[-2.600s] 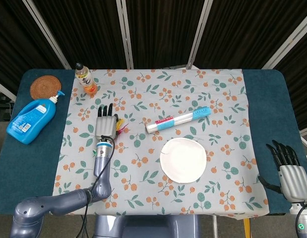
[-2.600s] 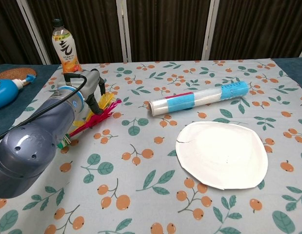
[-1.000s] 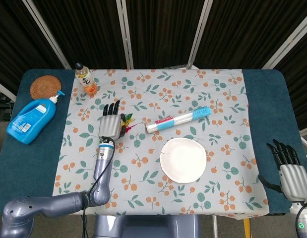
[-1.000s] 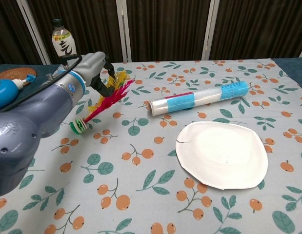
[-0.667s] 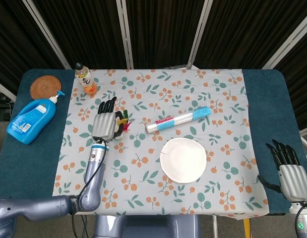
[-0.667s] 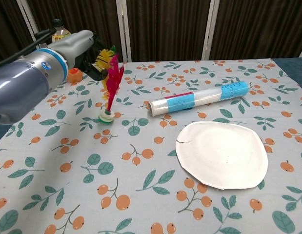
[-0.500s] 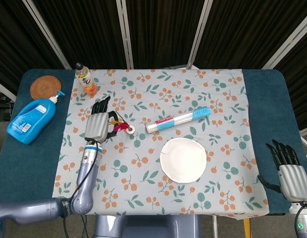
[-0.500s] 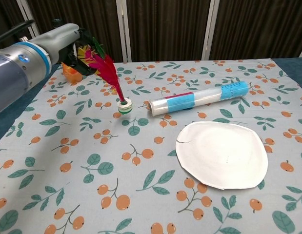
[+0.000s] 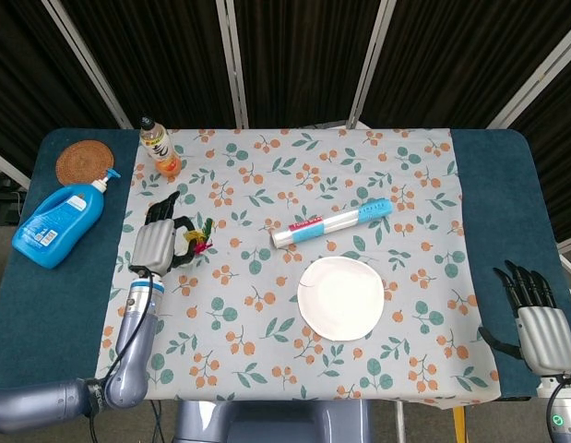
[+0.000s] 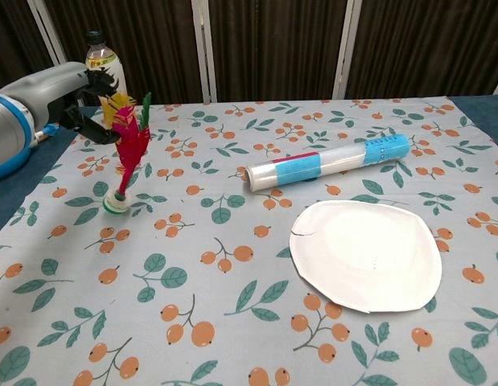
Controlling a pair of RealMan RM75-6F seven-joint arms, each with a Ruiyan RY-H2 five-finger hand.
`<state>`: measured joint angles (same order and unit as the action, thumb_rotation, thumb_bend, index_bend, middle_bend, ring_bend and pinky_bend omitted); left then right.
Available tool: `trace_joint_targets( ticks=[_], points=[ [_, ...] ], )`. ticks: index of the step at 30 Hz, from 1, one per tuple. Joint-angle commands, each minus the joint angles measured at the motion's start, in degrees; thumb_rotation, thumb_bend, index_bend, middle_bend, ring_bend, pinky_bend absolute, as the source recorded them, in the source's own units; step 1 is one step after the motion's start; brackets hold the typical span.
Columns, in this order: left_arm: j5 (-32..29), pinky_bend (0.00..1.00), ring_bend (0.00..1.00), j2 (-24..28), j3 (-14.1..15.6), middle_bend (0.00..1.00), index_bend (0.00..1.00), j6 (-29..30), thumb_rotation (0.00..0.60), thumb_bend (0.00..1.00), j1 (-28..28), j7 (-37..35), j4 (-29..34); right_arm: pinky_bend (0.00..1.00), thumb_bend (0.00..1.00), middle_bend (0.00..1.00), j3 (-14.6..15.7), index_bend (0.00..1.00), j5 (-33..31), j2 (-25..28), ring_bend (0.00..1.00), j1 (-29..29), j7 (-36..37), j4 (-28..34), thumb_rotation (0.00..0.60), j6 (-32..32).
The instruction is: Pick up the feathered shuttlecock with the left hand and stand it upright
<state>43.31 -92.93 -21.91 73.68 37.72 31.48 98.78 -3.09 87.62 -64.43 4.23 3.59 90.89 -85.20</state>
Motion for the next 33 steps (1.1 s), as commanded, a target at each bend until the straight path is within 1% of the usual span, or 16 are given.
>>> trace_joint_targets(
  ticks=[1,8,15,20,23,25,29,30,33],
  points=[
    [0.3,0.02,0.0,0.68,0.42,0.01,0.58,-0.29,0.6,0.49,-0.38,-0.82,0.3,0.0,0.11,0.0,0.02,0.1,0.02,-0.04,0.0,0.0,-0.15,0.05,0.6,0.0],
    [1.89,0.02,0.0,1.94,0.76,0.01,0.58,-0.38,0.6,0.49,-0.47,-2.52,1.95,0.0,0.11,0.0,-0.02,0.1,-0.22,-0.08,0.0,-0.03,-0.34,0.17,0.6,0.06],
    [1.87,0.02,0.0,2.15,1.77,0.01,0.58,-0.54,0.6,0.49,-0.59,-3.25,1.68,0.0,0.11,0.0,0.01,0.1,-0.39,0.04,0.0,-0.05,-0.23,0.34,0.6,0.23],
    [1.64,0.02,0.0,2.46,2.48,0.0,0.54,-1.01,0.6,0.49,-1.08,-4.55,1.5,0.0,0.11,0.0,0.0,0.1,-0.57,0.12,0.0,-0.04,-0.25,0.44,0.6,0.39],
    [2.71,0.01,0.0,3.27,3.48,0.0,0.52,-1.18,0.6,0.48,-1.47,-4.93,1.88,0.0,0.11,0.0,-0.06,0.1,-0.64,0.1,0.0,-0.04,-0.28,0.41,0.6,0.38],
    [3.17,0.0,0.0,3.92,4.13,0.0,0.47,-1.43,0.6,0.47,-1.79,-5.17,2.38,0.0,0.11,0.0,-0.06,0.1,-0.68,0.08,0.0,-0.02,-0.29,0.43,0.6,0.43],
    [3.77,0.0,0.0,5.59,5.22,0.0,0.15,-2.2,0.6,0.3,-2.33,-5.58,3.71,0.0,0.11,0.0,-0.02,0.1,-0.51,0.03,0.0,-0.05,-0.52,0.4,0.6,0.3],
    [4.22,0.0,0.0,6.15,5.5,0.0,0.1,-2.27,0.6,0.26,-2.56,-5.89,4.27,0.0,0.11,0.0,-0.01,0.1,-0.5,0.03,0.0,-0.05,-0.56,0.42,0.6,0.29],
    [5.12,0.0,0.0,7.08,5.89,0.0,0.04,-2.32,0.6,0.22,-2.99,-6.68,5.15,0.0,0.11,0.0,-0.05,0.1,-0.57,0.01,0.0,-0.05,-0.6,0.42,0.6,0.29]
  ],
)
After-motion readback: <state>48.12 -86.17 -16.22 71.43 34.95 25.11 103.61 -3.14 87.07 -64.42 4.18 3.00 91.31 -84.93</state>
